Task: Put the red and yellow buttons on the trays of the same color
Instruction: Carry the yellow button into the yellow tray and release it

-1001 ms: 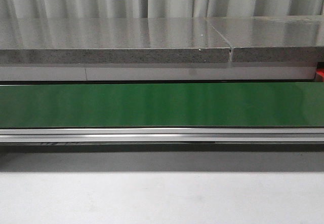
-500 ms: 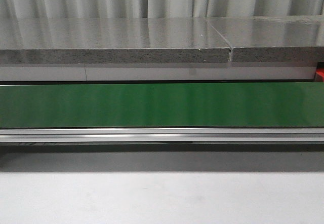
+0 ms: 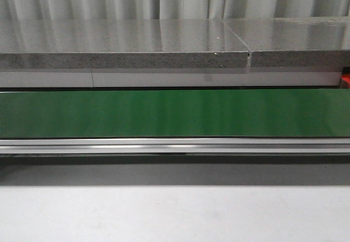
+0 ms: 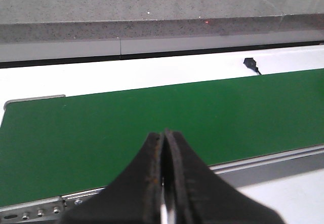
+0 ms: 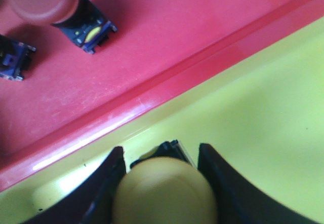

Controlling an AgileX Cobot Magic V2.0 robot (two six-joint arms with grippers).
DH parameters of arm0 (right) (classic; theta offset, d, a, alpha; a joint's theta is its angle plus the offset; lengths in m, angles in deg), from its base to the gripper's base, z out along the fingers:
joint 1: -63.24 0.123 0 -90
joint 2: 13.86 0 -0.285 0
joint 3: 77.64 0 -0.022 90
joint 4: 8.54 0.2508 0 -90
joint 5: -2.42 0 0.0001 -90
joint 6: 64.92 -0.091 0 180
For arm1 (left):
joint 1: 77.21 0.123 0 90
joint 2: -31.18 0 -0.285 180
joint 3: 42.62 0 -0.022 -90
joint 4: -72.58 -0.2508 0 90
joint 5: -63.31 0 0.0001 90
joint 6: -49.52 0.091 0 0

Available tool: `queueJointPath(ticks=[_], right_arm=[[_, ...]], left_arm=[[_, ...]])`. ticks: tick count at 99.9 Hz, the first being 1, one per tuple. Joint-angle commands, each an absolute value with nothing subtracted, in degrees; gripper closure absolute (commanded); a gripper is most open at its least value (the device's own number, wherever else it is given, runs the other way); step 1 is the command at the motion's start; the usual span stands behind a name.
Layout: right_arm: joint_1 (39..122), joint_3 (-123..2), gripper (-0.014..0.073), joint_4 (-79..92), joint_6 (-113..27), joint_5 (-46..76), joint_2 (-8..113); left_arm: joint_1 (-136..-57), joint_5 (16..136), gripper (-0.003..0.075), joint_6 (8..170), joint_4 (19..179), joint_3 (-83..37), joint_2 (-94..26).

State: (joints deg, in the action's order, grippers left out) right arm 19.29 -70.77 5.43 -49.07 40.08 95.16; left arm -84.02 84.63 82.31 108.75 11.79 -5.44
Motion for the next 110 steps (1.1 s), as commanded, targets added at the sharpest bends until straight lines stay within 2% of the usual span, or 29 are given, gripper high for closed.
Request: queueJointPath(ticks=[1,78,83,90,102,110], right_arm=[[18.87,-72.56,0.0546,5.51,-48.81,38.11,93.46],[18.87,-72.48,0.0531,5.38,-48.81,37.93,96.84],[18.87,-72.48,0.0491,5.38,-48.81,38.28,96.84],[18.87,-72.48,0.0393,5.38,-48.81,38.55,96.84],[18.87,-72.48,0.0137,5.38,-48.81,38.63,96.78],[18.87,-72.61,0.0016,5.38,-48.81,38.57,96.72]], left_arm=[[-84.16,81.12,0.0739,82.35,110.12,10.13,-5.74],[-84.16,81.12,0.0739,82.35,110.12,10.13,-5.74],[-84.16,81.12,0.0739,82.35,110.12,10.13,-5.74],[-84.16,81.12,0.0739,82.35,110.12,10.13,-5.74],[-84.16,81.12,0.0739,82.35,110.12,10.13,-5.74],[-84.16,81.12,0.0739,82.35,110.12,10.13,-5.74]])
